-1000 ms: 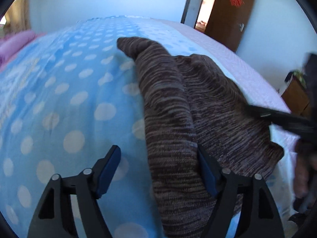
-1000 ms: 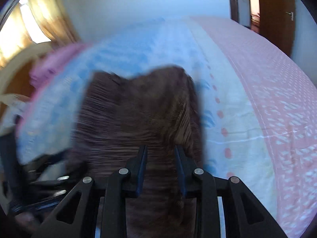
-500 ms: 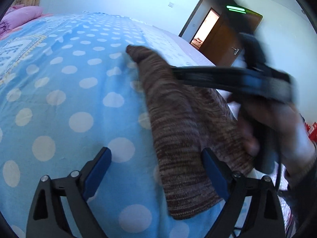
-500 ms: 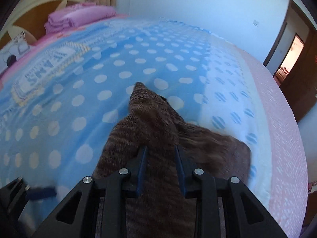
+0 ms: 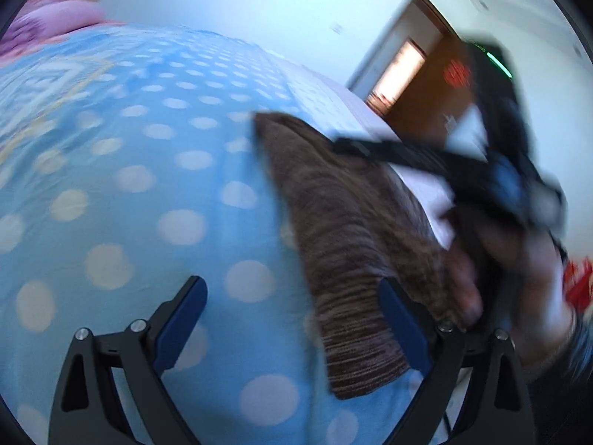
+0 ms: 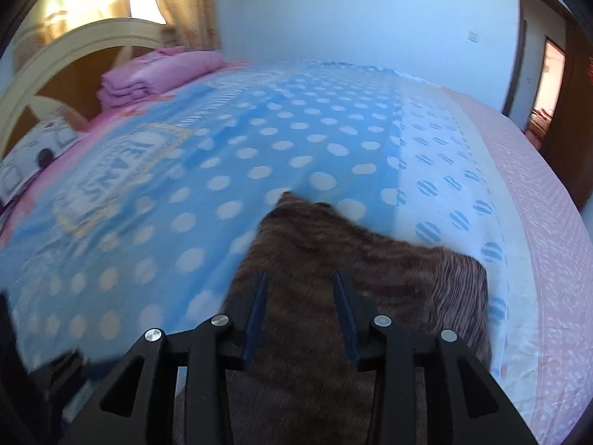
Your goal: Fold small clothes
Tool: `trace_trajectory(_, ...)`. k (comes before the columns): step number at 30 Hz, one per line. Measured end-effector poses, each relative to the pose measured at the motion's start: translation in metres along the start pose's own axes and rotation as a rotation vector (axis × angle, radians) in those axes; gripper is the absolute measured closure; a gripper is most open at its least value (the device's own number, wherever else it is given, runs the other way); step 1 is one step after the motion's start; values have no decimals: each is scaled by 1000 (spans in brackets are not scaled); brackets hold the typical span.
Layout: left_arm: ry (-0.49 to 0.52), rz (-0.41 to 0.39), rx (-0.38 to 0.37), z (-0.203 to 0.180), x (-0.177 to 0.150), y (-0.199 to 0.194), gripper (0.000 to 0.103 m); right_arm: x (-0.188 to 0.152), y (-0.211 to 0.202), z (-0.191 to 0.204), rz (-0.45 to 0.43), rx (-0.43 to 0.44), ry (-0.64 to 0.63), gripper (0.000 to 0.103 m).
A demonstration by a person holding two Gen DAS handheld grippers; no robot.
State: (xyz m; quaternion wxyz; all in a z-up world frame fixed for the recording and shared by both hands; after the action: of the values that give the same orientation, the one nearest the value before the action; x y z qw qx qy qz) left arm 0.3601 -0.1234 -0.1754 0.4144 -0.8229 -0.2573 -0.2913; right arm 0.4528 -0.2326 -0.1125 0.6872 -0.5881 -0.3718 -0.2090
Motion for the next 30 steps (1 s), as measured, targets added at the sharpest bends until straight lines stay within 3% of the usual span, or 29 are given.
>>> trace_trajectory(2, -48, -24, 11, 11, 1, -7, 4, -16, -6, 14, 21, 35, -53, 65)
trace_trajectory(4, -66, -34, 22, 15, 1, -9, 4, -39, 11, 25, 110, 8, -117, 65)
trace_trajectory(10, -65, -24, 41, 17, 4, -4, 3, -41, 10, 28, 31, 21, -33, 64)
trace_trajectory(16, 5, -1, 79, 2, 10, 0, 3, -47, -55, -22, -100, 25, 113, 63)
trace_trajectory(18, 73, 8, 119, -9, 9, 5, 3, -61, -69, -45, -99, 16, 165, 63)
trace_trajectory(21, 188, 30, 189, -24, 11, 22, 0, -95, -59, -74, 8, -34, 218, 64)
trace_trajectory(23, 241, 132, 250, -23, 2, 43, 0, -106, -59, -80, -17, -37, 203, 64)
trace_trajectory(24, 240, 161, 240, -23, 0, 48, 0, -106, -60, -79, -21, -34, 193, 64)
trace_trajectory(28, 215, 122, 235, -17, -1, 35, 0, -95, -67, -78, -46, 1, 196, 62)
trace_trajectory(30, 168, 99, 208, -12, -3, 24, 0, -88, -73, -92, -84, -7, 222, 55)
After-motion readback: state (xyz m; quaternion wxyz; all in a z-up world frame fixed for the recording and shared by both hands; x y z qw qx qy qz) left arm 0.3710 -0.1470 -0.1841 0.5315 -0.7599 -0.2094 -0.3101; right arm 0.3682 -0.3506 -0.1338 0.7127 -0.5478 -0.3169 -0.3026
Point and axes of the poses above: each gripper's, at about its wrist camera, not at the fingertips, and y roughly the way its jaws point, z to its left, x to its top, the point moved 5 cm from there along y, roughly the way its jaws point, and after that the axes turned 7 degrees about -z, right-handed, at the moved point
